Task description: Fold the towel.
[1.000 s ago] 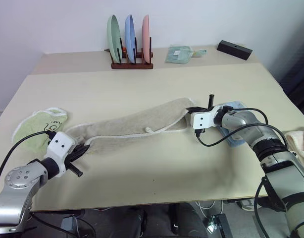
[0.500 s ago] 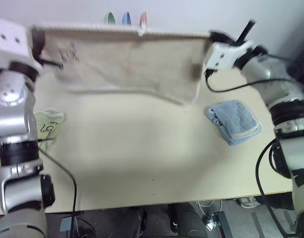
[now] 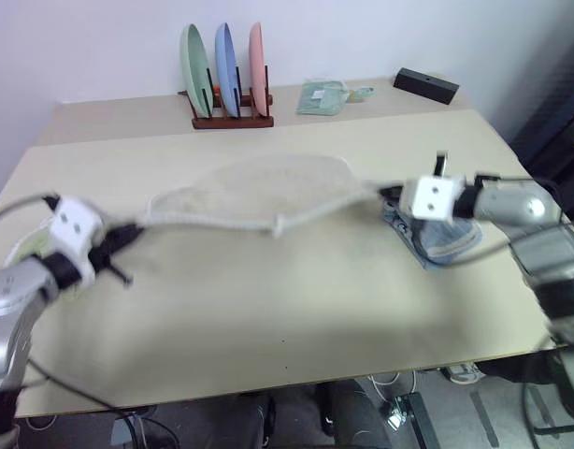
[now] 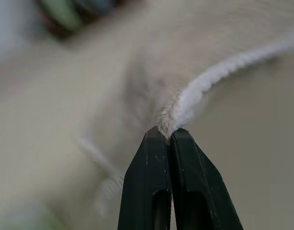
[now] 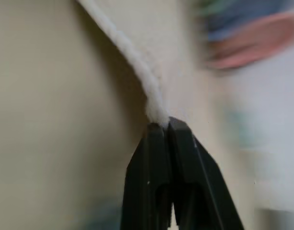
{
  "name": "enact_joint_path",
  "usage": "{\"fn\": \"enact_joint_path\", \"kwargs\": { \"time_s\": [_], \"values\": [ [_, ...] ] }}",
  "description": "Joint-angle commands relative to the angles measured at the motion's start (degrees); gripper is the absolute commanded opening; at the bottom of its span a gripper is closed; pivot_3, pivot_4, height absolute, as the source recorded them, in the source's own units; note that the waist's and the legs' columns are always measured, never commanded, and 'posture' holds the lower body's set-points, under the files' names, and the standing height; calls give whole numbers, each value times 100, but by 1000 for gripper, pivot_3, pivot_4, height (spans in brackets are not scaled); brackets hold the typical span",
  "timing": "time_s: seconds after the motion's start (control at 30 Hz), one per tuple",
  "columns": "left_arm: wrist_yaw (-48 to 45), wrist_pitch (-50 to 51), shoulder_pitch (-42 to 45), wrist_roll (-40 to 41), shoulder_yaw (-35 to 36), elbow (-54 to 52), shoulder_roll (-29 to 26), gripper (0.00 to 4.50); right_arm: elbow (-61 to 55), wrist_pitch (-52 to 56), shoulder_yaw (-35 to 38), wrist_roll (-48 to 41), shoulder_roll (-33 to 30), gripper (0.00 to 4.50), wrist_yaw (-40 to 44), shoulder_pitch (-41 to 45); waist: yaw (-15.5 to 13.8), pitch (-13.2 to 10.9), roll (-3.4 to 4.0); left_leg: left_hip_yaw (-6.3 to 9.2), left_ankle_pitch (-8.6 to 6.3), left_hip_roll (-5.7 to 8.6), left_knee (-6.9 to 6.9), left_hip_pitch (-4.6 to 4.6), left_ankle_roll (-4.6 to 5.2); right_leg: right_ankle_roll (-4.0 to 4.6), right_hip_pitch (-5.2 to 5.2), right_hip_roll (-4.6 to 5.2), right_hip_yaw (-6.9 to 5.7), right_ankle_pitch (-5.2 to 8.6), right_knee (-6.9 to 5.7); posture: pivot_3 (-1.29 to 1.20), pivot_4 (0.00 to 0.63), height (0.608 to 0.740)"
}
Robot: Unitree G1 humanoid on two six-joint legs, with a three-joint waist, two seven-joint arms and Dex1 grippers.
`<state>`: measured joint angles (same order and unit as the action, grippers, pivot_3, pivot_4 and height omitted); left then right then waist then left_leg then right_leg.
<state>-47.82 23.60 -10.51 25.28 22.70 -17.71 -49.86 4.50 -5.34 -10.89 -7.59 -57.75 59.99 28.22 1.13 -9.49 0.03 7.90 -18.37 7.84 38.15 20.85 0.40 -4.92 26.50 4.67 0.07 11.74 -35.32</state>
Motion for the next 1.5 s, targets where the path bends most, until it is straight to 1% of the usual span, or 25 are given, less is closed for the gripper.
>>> {"fn": "enact_joint_path", "kwargs": {
  "time_s": [0.03, 0.13, 0.23, 0.37, 0.43, 0.57, 0.7, 0.87, 0.97, 1.17, 1.4, 1.43, 1.47, 1.5],
  "values": [
    [-317, 317, -473, 245, 365, -594, -170, 0, -1015, 1041, 444, -680, -431, 15, 593, -354, -67, -4, -1, -2, -1, -1, 6, -6, 1, 2, -9, 0, 0, -1, -1, 0, 150, 740],
    [-482, 617, -868, 407, 542, -816, -176, 0, -1518, 1739, 762, -1079, -861, 15, 1005, -788, -181, -7, 1, -8, -19, -7, 7, -43, 31, 11, -51, 0, -1, -5, 3, 0, 150, 740],
    [-627, 641, -1129, 352, 631, -898, -211, 0, -1809, 2068, 1000, -1283, -1001, 15, 1156, -994, -197, -7, 0, -8, -22, -13, 6, -72, 35, 10, -87, -2, -10, -3, 15, 0, 150, 740],
    [-411, 560, -815, 266, 629, -681, -128, 0, -1646, 1923, 1004, -1034, -717, 15, 944, -703, -197, -7, -1, -9, -22, -15, 6, -76, 34, 8, -90, -3, -12, -5, 17, 0, 150, 740],
    [-150, 459, -417, 160, 567, -442, -46, 0, -1362, 1717, 873, -744, -474, 15, 732, -359, -194, -7, -1, -9, -20, -15, 6, -76, 29, 8, -89, -2, -12, -6, 17, 0, 150, 740],
    [234, 221, 356, -147, 338, 79, 50, 0, -524, 1139, 488, -81, 78, 15, 492, 400, -184, -7, -3, -11, -6, -16, 5, -77, 3, 8, -88, -4, -13, -6, 17, 0, 150, 740],
    [368, 140, 857, -337, 73, 507, 80, 0, 457, 461, 177, 525, 512, 15, 313, 1001, -182, -7, -3, -13, -6, -15, 4, -70, 0, 8, -79, -4, -13, -7, 17, 0, 150, 740],
    [601, -128, 1704, -776, -425, 1434, 147, 0, 2196, -576, -233, 1236, 1271, 15, -137, 1949, -173, -7, -4, -16, -2, -14, 5, -50, -6, 8, -52, -5, -12, -11, 9, 0, 150, 740],
    [636, -221, 1813, -994, -613, 1761, 149, 0, 3150, -1074, -348, 1482, 1657, 15, -373, 2408, -137, -6, -3, -19, 0, -14, 1, -45, -9, 10, -40, -7, -9, -12, 5, 0, 150, 740],
    [716, -166, 1808, -1130, -707, 1992, 176, 0, 4471, -1823, -526, 1896, 2107, 15, -660, 2933, -54, -6, -3, -22, 0, -14, -5, -34, -9, 10, -18, -6, -8, -12, 3, 0, 150, 740],
    [802, 6, 1871, -1039, -625, 2092, 287, 0, 5376, -2242, -583, 2282, 2354, 15, -1158, 3355, -22, -7, -3, -22, 2, -15, -5, -36, -12, 10, -14, -8, -6, -12, -8, 0, 150, 740],
    [827, 53, 1896, -998, -579, 2099, 315, 601, 5439, -2243, -570, 2305, 2359, 536, -1194, 3387, -21, -6, -3, -22, 2, -15, -5, -36, -12, 10, -14, -8, -6, -12, -8, 0, 150, 740],
    [859, 36, 1908, -1014, -562, 2103, 322, 874, 5473, -2292, -591, 2415, 2325, 777, -1380, 3425, -21, -7, -3, -22, 2, -15, -5, -36, -12, 10, -14, -8, -6, -12, -8, 0, 150, 740],
    [905, 18, 1910, -1038, -542, 2104, 326, 1333, 5489, -2332, -620, 2539, 2281, 1207, -1583, 3459, -22, -7, -3, -22, 2, -15, -5, -37, -12, 10, -14, -8, -6, -12, -9, 0, 150, 740]
  ]
}}
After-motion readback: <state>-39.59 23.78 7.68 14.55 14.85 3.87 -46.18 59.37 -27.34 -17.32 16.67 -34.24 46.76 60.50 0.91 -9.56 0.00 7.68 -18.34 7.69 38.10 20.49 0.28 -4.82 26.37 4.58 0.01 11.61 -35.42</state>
